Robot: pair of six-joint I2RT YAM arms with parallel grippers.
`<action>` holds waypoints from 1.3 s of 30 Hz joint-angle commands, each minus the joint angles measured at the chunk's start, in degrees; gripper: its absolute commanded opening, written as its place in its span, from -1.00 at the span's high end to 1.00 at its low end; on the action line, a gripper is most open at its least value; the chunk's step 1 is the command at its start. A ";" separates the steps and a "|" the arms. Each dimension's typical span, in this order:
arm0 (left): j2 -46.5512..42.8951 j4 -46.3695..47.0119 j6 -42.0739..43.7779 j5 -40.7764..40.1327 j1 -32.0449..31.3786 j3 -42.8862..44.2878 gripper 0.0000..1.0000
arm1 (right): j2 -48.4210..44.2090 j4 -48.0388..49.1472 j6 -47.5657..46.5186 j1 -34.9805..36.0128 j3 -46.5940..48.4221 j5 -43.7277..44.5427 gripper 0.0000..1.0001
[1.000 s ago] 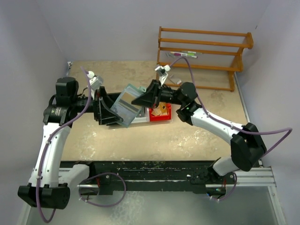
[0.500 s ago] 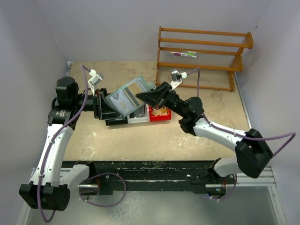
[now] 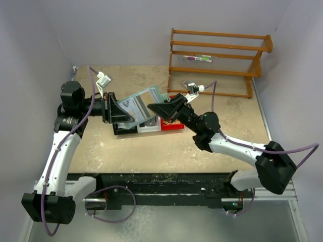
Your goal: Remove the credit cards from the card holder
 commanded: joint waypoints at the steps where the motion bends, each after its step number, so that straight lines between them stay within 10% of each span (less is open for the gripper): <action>1: 1.84 -9.56 9.67 -3.84 0.52 5.11 1.00 | -2.00 2.76 1.09 -1.56 -1.14 -2.43 0.36; 5: 7.91 -36.01 30.01 -8.50 0.52 14.03 1.00 | -0.62 -1.84 1.95 -8.48 2.04 -17.51 -0.23; 11: 12.35 -51.37 44.67 -9.54 0.52 17.72 1.00 | 5.75 -14.59 -3.09 -11.08 11.91 -36.18 -0.54; 21: 13.93 -56.84 51.56 -6.33 0.43 18.86 1.00 | 7.40 -17.68 -4.56 -10.92 13.65 -38.87 -0.25; 29: 15.18 -66.34 61.63 -3.84 0.37 23.36 1.00 | 5.75 -35.25 -16.42 -13.63 18.45 -40.09 -0.52; 39: 17.12 -74.16 70.24 -2.75 0.19 23.87 1.00 | 9.44 -18.68 -4.48 -15.50 19.51 -52.54 -0.39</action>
